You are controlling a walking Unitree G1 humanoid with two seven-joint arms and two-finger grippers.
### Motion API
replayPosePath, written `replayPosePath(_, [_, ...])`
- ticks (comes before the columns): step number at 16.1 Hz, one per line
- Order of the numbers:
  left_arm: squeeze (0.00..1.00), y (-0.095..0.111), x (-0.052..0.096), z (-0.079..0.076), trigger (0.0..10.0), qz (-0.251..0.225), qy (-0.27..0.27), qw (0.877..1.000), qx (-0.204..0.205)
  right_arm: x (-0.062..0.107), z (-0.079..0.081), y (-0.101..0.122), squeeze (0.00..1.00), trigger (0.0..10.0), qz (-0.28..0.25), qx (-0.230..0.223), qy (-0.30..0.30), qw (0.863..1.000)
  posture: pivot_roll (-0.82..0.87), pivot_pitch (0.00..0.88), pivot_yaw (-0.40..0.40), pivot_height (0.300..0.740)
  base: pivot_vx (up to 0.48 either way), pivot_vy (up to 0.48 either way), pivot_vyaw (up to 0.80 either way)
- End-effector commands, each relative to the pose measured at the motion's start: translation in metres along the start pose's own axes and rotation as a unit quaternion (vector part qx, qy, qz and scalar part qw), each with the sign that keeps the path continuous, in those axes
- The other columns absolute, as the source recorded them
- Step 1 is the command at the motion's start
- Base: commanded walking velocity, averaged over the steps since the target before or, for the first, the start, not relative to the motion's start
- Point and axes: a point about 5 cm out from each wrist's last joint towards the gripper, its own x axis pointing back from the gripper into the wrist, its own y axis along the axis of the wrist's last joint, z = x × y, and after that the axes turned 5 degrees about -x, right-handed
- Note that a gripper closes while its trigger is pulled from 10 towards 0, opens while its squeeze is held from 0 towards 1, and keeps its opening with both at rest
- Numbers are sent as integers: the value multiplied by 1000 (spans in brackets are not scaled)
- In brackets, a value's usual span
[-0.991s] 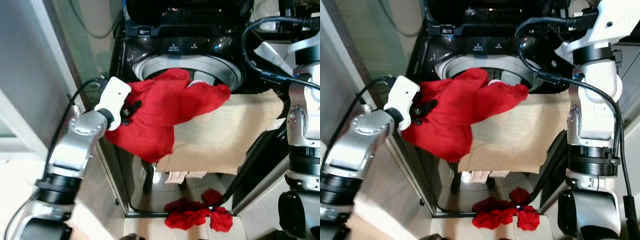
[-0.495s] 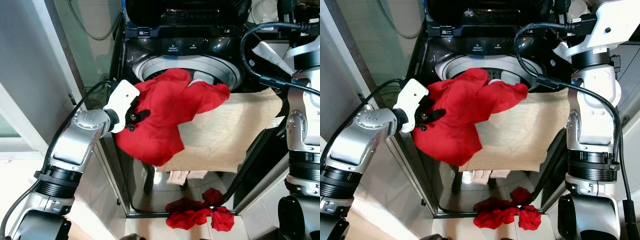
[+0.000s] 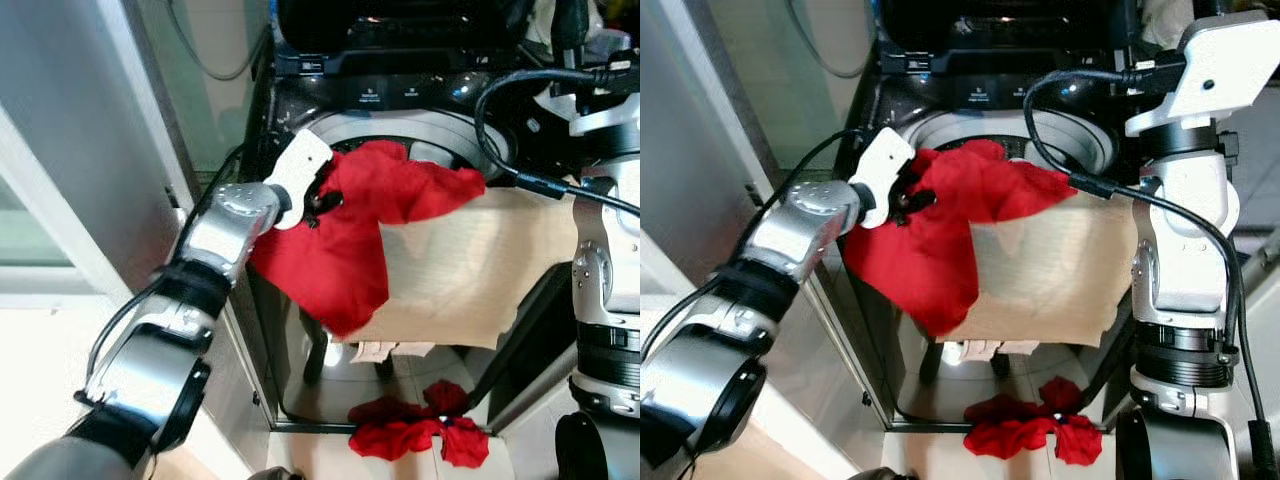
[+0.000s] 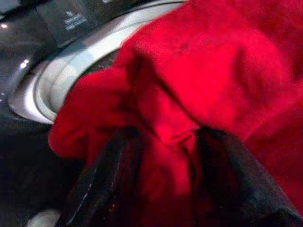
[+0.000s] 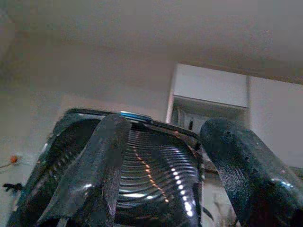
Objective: Clothes washing
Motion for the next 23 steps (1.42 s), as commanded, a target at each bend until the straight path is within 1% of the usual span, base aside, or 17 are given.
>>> replayPosePath(1, [0,21,-4,9,10000,-34,32,999,-10,3,4,2,220,10000,4,1,1,1000,-213,0,110,740,0,0,0])
replayPosePath(2, [0,42,-7,18,10000,-69,76,995,-13,6,6,1,220,10000,8,1,-2,1000,-222,0,121,740,0,0,0])
replayPosePath(3, [0,49,-7,22,10000,-80,96,992,-17,8,7,1,224,10000,9,1,-3,1000,-223,0,124,740,0,0,0])
replayPosePath(4, [0,67,-5,32,10000,-114,133,984,-11,10,7,1,220,10000,12,2,-6,1000,-230,0,131,740,0,0,0])
replayPosePath(5, [0,79,-2,38,10000,-133,152,979,-9,11,7,1,224,10000,13,3,-8,1000,-233,0,135,740,0,0,0])
replayPosePath(7, [0,114,14,56,10000,-211,205,956,-18,13,6,0,220,10000,19,7,-14,1000,-233,0,136,740,0,0,0])
replayPosePath(10, [0,126,23,66,10000,-243,223,944,-29,13,6,-1,224,10000,23,7,-15,1000,-222,0,126,740,0,0,0])
replayPosePath(11, [0,127,27,68,10000,-254,220,941,-45,12,7,-2,220,10000,24,4,-13,1000,-215,0,122,740,0,0,0])
replayPosePath(13, [0,114,35,68,10000,-267,181,944,-70,12,11,-5,224,10000,28,-4,-8,1000,-194,0,109,740,0,0,0])
replayPosePath(14, [0,89,45,59,10000,-266,124,952,-91,13,13,-8,227,10000,33,-10,-5,999,-171,0,94,740,0,0,0])
replayPosePath(15, [0,85,47,56,10000,-265,113,953,-97,13,13,-8,227,10000,34,-11,-4,999,-171,0,94,740,0,0,0])
replayPosePath(16, [0,70,57,48,10000,-257,74,960,-81,14,15,-11,227,10000,39,-16,-2,999,-152,0,84,740,0,0,0])
replayPosePath(17, [0,57,67,34,10000,-241,8,969,-55,14,17,-13,227,10000,42,-20,1,999,-140,0,79,740,0,0,0])
replayPosePath(20, [0,39,86,1,10000,-207,-98,972,-53,13,21,-18,235,10000,47,-28,8,998,-110,0,62,740,0,0,0])
replayPosePath(21, [0,38,89,-3,10000,-202,-111,972,-50,13,21,-19,235,10000,47,-29,9,998,-110,0,62,740,0,0,0])
replayPosePath(22, [0,33,88,-13,10000,-179,-152,972,-21,13,23,-19,239,10000,46,-29,10,998,-121,0,67,740,0,0,0])
replayPosePath(23, [0,29,85,-17,10000,-169,-163,972,-9,13,23,-19,235,10000,46,-29,10,998,-126,0,70,740,0,0,0])
